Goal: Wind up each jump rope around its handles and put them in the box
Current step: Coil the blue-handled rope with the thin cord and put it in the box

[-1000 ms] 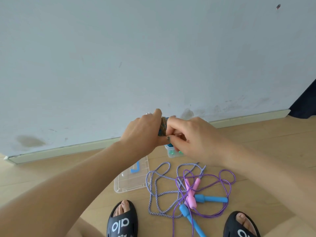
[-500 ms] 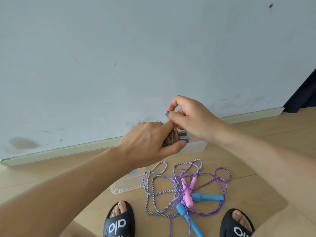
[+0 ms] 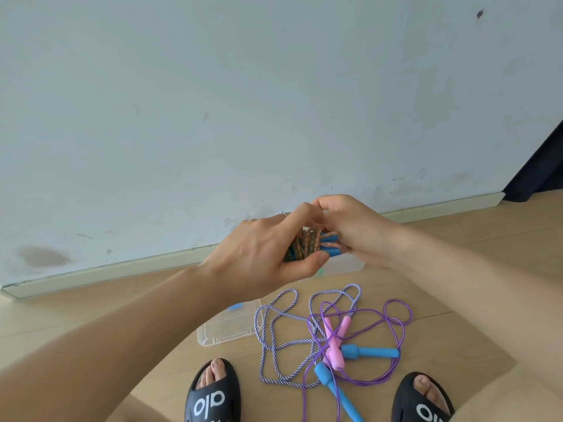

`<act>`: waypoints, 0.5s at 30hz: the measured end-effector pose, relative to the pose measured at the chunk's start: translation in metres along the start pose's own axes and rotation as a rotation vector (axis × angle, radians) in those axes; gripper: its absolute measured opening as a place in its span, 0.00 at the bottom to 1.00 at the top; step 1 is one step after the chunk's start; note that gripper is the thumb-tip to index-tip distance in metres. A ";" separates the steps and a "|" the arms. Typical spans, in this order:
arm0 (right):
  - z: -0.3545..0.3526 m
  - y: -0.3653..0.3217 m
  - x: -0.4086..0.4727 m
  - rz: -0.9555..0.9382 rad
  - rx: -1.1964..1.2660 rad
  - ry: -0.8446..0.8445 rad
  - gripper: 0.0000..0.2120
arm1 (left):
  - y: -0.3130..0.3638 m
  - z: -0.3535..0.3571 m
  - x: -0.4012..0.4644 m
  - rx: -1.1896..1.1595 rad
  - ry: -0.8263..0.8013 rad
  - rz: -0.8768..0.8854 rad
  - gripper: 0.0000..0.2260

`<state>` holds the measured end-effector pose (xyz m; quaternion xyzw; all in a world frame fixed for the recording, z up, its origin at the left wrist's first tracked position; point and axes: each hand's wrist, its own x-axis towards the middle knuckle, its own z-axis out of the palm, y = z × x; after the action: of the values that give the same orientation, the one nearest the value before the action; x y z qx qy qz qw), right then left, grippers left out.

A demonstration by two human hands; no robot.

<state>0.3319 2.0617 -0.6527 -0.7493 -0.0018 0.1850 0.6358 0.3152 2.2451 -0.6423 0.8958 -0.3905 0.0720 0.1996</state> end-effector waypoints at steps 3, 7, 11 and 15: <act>0.001 0.000 -0.003 0.098 0.079 -0.029 0.10 | -0.003 -0.004 0.000 -0.031 -0.030 0.024 0.17; 0.001 -0.005 -0.008 0.150 0.107 -0.071 0.17 | -0.002 -0.003 0.002 -0.055 -0.038 0.037 0.16; -0.002 -0.011 -0.011 0.094 0.035 -0.060 0.08 | -0.005 -0.003 0.001 -0.081 -0.022 -0.026 0.14; -0.011 -0.017 -0.016 0.015 -0.037 -0.091 0.11 | -0.010 -0.005 0.002 -0.090 -0.032 -0.078 0.15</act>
<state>0.3243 2.0512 -0.6309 -0.7518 -0.0288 0.2237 0.6196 0.3240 2.2524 -0.6403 0.9014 -0.3614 0.0325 0.2362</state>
